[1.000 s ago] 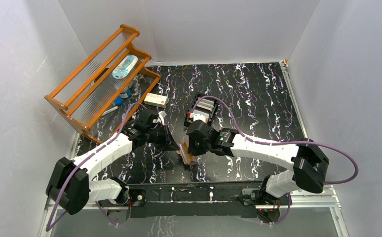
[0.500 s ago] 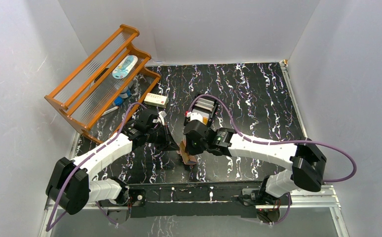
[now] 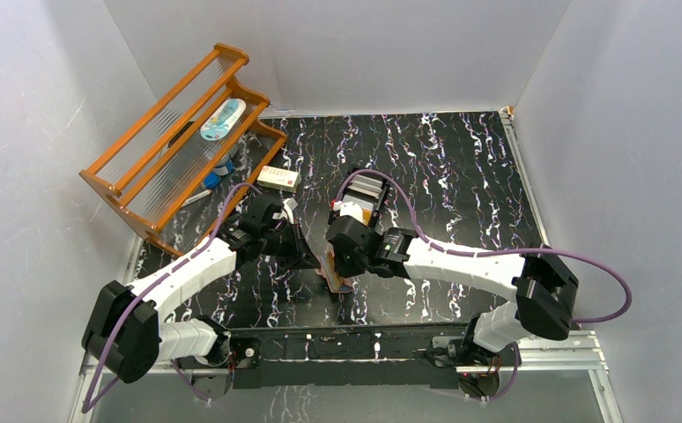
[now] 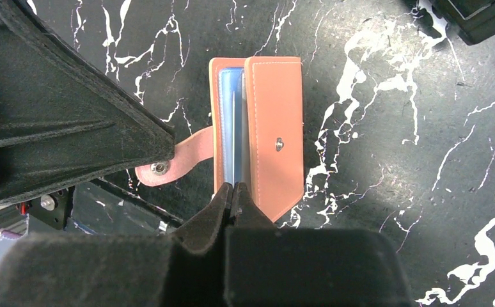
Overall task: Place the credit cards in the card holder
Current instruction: Open the card holder at the center of the board.
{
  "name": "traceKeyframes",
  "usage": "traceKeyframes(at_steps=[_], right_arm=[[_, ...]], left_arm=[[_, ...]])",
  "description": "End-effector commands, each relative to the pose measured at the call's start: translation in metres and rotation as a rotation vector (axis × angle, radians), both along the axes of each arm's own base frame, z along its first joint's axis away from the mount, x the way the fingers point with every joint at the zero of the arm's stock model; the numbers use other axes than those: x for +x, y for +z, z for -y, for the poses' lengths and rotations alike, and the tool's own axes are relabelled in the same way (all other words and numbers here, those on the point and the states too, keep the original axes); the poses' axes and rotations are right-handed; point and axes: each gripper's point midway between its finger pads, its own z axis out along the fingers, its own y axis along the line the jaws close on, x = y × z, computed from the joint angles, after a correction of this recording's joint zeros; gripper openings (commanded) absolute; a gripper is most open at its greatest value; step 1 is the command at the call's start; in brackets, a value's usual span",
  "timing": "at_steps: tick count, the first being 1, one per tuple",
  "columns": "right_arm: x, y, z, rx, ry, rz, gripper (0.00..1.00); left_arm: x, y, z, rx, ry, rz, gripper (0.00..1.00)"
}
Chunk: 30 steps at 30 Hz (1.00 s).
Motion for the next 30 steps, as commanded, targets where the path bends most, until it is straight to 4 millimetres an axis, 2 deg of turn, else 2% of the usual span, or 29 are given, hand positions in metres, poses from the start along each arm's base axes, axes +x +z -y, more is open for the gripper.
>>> traceKeyframes(at_steps=[1,11,19,30], right_arm=[[0.008,0.023,-0.006,0.034,-0.011,0.049,0.00],[0.014,0.023,0.010,-0.031,-0.045,0.086,0.00],[0.020,0.015,0.031,-0.113,-0.078,0.128,0.00],[0.024,-0.003,0.035,-0.166,-0.074,0.137,0.00]], left_arm=[[-0.002,0.017,0.003,-0.033,-0.011,0.029,0.00],[-0.004,0.008,-0.003,0.004,-0.008,0.028,0.00],[-0.011,-0.019,-0.024,0.127,-0.003,0.006,0.00],[-0.014,-0.046,-0.035,0.208,-0.013,-0.022,0.00]])
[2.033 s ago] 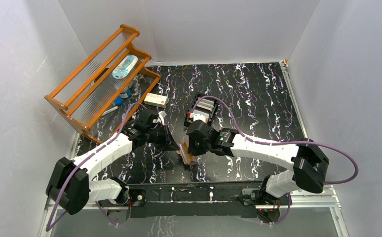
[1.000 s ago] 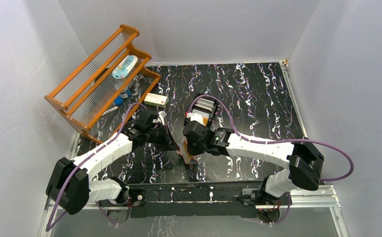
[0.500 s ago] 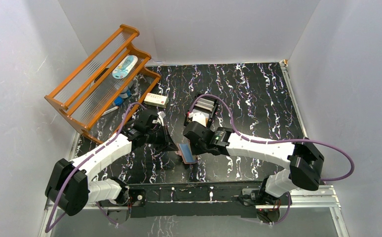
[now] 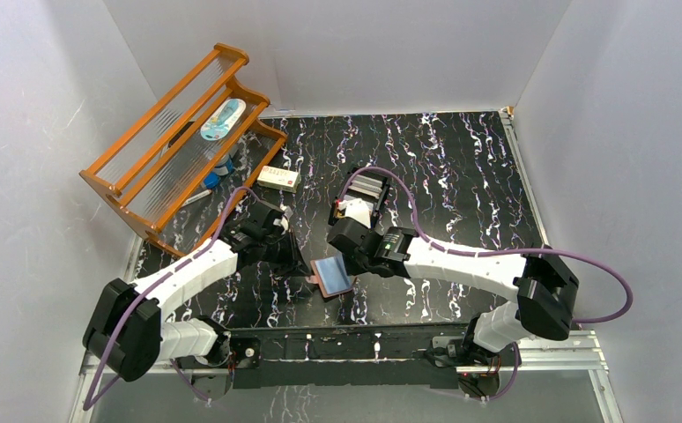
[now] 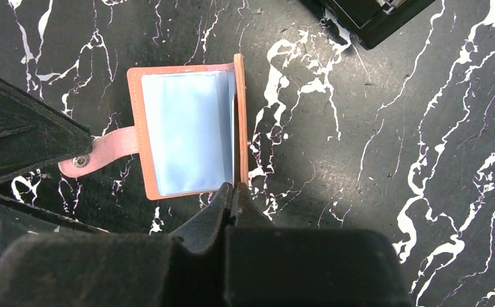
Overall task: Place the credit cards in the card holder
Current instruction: Open the card holder at the center of the board.
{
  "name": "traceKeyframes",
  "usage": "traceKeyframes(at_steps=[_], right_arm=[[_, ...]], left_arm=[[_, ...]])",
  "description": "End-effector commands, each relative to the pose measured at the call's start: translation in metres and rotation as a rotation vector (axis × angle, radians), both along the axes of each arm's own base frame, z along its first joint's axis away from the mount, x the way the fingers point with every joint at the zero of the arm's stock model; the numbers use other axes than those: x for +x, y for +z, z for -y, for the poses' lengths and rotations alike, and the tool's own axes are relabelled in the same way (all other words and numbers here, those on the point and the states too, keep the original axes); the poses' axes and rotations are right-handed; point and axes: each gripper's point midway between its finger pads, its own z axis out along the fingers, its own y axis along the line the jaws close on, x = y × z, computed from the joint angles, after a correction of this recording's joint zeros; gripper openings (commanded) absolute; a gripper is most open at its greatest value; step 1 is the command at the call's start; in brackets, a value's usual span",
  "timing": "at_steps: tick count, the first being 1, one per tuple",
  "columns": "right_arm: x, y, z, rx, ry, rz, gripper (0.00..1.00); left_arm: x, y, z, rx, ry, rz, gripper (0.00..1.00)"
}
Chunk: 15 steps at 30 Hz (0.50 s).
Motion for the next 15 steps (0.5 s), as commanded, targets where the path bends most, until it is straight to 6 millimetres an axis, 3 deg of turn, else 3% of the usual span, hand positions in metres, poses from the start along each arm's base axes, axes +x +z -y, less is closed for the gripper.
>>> traceKeyframes(at_steps=[1,8,15], right_arm=[[0.008,-0.002,0.004,-0.020,-0.012,0.037,0.00],[0.010,-0.015,0.011,-0.001,-0.018,0.005,0.00],[0.005,-0.022,0.011,0.077,-0.004,-0.022,0.00]], left_arm=[[-0.007,-0.016,-0.010,0.062,-0.014,-0.019,0.00],[-0.009,-0.030,-0.016,0.102,-0.008,-0.043,0.07],[-0.003,-0.024,-0.005,0.056,-0.028,-0.027,0.31]])
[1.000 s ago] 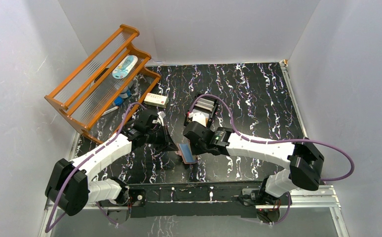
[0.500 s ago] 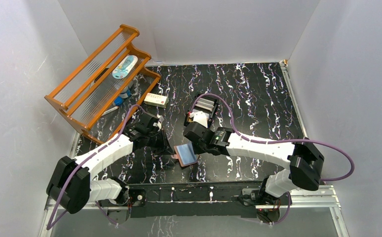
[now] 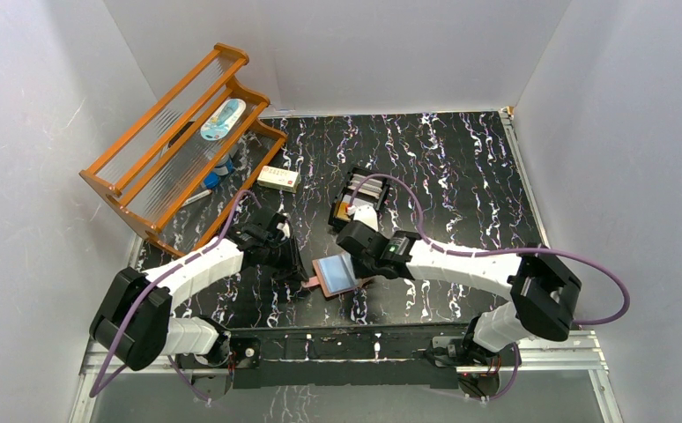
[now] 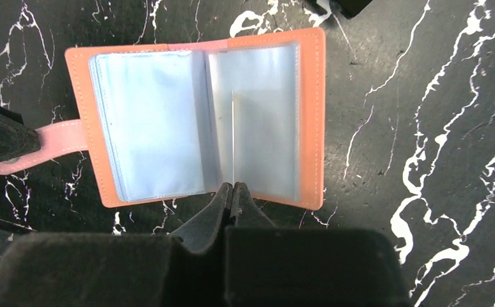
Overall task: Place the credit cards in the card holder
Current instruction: Open the card holder at the center of the board.
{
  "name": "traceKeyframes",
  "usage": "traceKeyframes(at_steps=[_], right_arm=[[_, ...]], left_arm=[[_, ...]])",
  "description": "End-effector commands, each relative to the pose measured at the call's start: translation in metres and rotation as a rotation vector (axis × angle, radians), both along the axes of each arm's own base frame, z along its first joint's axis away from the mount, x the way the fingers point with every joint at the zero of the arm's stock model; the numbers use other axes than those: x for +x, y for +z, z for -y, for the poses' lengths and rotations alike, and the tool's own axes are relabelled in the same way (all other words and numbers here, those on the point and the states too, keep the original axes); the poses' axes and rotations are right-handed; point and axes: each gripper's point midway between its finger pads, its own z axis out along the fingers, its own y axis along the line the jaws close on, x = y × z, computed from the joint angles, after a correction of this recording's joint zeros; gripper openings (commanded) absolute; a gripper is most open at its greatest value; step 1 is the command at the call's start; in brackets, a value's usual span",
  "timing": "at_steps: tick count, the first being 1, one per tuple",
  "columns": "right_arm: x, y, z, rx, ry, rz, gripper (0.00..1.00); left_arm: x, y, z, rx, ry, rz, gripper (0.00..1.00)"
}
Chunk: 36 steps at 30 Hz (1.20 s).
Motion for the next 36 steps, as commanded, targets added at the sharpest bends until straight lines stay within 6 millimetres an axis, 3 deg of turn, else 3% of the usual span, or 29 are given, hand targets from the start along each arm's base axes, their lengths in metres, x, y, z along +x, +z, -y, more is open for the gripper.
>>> traceKeyframes(at_steps=[1,5,11,20,27,32,36], right_arm=[[0.001,0.009,-0.010,0.116,0.013,0.010,0.00],[0.000,0.007,-0.011,0.172,0.011,-0.007,0.00],[-0.004,0.010,-0.018,0.251,0.029,-0.019,0.00],[-0.007,0.014,-0.023,0.274,0.045,-0.035,0.00],[-0.004,0.010,-0.015,0.240,0.019,-0.026,0.00],[0.002,0.016,-0.004,0.244,0.003,-0.005,0.00],[0.005,0.009,0.006,0.300,-0.008,-0.058,0.00]], left_arm=[[0.002,0.008,0.012,-0.064,-0.039,0.021,0.35],[0.004,0.009,0.023,-0.110,-0.059,0.013,0.44],[0.006,-0.003,0.032,-0.134,-0.090,-0.027,0.48],[0.018,0.013,0.043,-0.187,-0.087,0.036,0.57],[0.018,-0.007,0.038,-0.138,-0.077,-0.003,0.58],[0.016,-0.016,0.032,-0.090,-0.074,-0.024,0.44],[0.013,-0.021,0.027,-0.059,-0.096,-0.039,0.10]])
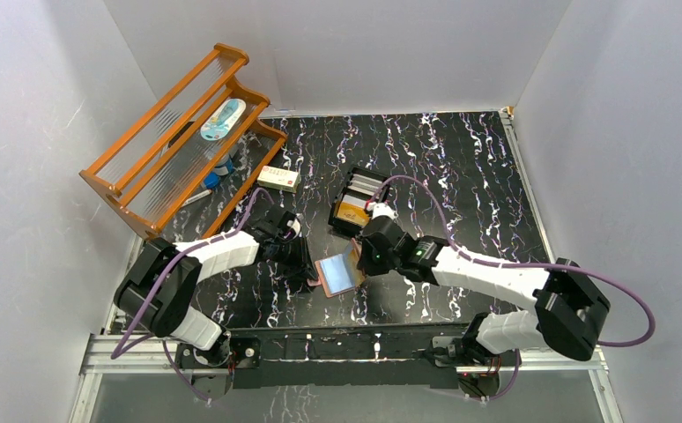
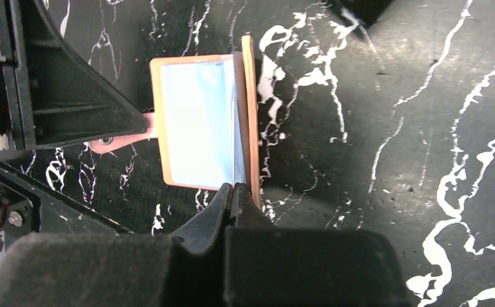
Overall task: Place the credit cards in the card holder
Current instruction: Open the card holder at the center of the board, then insert the credit card into the card holder.
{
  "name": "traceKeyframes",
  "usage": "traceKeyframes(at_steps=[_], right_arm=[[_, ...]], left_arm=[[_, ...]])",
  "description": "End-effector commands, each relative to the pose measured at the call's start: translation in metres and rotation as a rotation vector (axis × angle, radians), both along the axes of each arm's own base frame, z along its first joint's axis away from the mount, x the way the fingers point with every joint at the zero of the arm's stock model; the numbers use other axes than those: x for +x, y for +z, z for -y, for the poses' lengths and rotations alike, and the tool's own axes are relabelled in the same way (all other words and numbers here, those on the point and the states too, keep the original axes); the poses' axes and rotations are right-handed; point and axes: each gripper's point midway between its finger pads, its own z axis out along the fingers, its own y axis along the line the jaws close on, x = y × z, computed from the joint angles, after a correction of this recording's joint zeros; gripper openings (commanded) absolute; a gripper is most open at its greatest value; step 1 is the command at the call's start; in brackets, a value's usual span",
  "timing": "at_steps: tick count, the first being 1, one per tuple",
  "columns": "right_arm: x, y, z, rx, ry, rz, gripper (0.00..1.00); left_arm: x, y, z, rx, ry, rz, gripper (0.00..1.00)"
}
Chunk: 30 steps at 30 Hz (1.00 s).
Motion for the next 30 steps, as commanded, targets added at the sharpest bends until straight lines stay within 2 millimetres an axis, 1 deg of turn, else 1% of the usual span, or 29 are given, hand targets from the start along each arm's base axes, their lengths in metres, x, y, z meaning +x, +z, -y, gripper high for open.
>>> traceKeyframes(at_steps=[1,2,3,11,15,18,21,24,27,28,30], right_arm=[[0.004,-0.002,0.012,0.071,-0.017,-0.035,0.00],[0.005,-0.002,0.013,0.079,-0.023,-0.036,0.00],[0.003,-0.002,0.015,0.084,-0.023,-0.037,0.00],[-0.020,-0.014,0.022,0.182,-0.002,-0.110,0.00],[-0.030,-0.014,0.022,0.252,-0.006,-0.135,0.00],[-0.033,-0.008,0.024,0.292,-0.015,-0.130,0.00],[-0.034,-0.001,0.027,0.321,-0.028,-0.116,0.00],[-0.032,0.003,0.033,0.312,-0.053,-0.094,0.00],[-0.030,0.005,0.035,0.310,-0.064,-0.081,0.00],[-0.030,0.003,0.036,0.305,-0.066,-0.084,0.00],[-0.032,-0.010,0.039,0.267,-0.075,-0.109,0.00]], left_arm=[[-0.004,0.000,-0.002,0.024,-0.055,-0.008,0.05],[-0.006,0.001,0.000,0.011,-0.071,-0.012,0.01],[-0.009,0.003,0.002,-0.006,-0.093,-0.013,0.00],[-0.032,0.021,0.015,-0.120,-0.239,-0.001,0.00],[-0.046,0.015,0.016,-0.108,-0.302,-0.024,0.00],[-0.052,0.011,0.017,-0.086,-0.332,-0.034,0.00],[-0.053,0.008,0.015,-0.055,-0.346,-0.033,0.00],[-0.051,0.007,0.010,-0.008,-0.361,-0.031,0.00],[-0.050,0.008,0.007,0.044,-0.399,-0.023,0.00],[-0.050,0.007,0.006,0.077,-0.427,-0.017,0.00],[-0.047,0.010,0.012,0.081,-0.470,0.011,0.00]])
